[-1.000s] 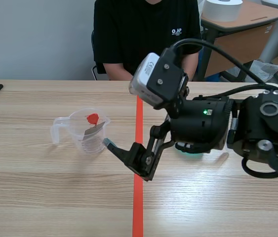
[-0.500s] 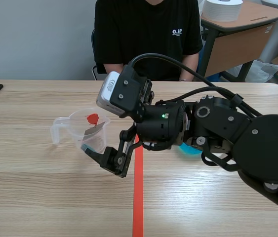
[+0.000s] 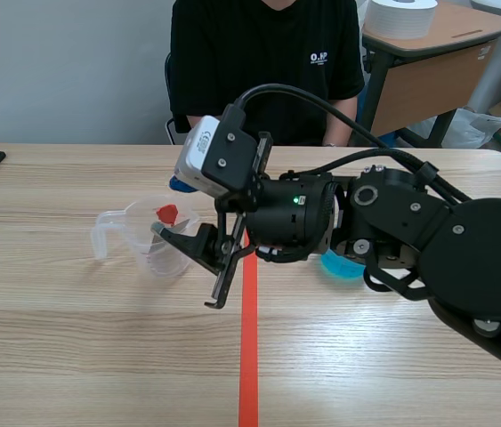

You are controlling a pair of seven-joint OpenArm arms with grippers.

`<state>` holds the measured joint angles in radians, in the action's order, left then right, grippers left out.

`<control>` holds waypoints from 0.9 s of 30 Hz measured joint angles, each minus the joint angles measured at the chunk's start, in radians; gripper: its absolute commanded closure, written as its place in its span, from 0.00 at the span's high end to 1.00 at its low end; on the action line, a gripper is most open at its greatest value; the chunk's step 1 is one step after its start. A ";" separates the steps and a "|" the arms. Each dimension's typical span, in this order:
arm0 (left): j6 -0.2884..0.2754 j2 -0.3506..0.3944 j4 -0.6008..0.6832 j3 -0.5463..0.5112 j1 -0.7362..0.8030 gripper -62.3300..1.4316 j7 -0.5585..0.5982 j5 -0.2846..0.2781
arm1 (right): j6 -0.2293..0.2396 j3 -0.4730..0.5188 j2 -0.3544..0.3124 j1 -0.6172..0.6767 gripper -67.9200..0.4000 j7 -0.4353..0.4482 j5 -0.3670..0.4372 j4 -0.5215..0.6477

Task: Do the redox reaction experiment.
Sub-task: 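Lift the metal plate out of the left beaker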

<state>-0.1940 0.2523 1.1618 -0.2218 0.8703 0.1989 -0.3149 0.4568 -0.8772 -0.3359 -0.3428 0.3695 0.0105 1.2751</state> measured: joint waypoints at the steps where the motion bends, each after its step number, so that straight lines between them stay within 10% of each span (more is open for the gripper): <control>1: 0.000 0.000 0.000 0.000 0.000 1.00 0.000 0.000 | -0.005 0.000 0.000 0.000 0.36 0.000 0.000 0.000; 15: -0.035 0.000 0.000 0.000 0.000 1.00 0.000 0.000 | -0.043 0.000 0.000 0.000 0.03 0.002 0.000 0.000; 27: -0.035 0.000 0.000 0.000 0.000 0.33 0.000 0.000 | -0.059 0.001 -0.004 -0.035 0.03 0.021 0.030 0.024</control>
<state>-0.2287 0.2523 1.1618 -0.2218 0.8703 0.1989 -0.3149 0.3977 -0.8764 -0.3401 -0.3775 0.3908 0.0406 1.2987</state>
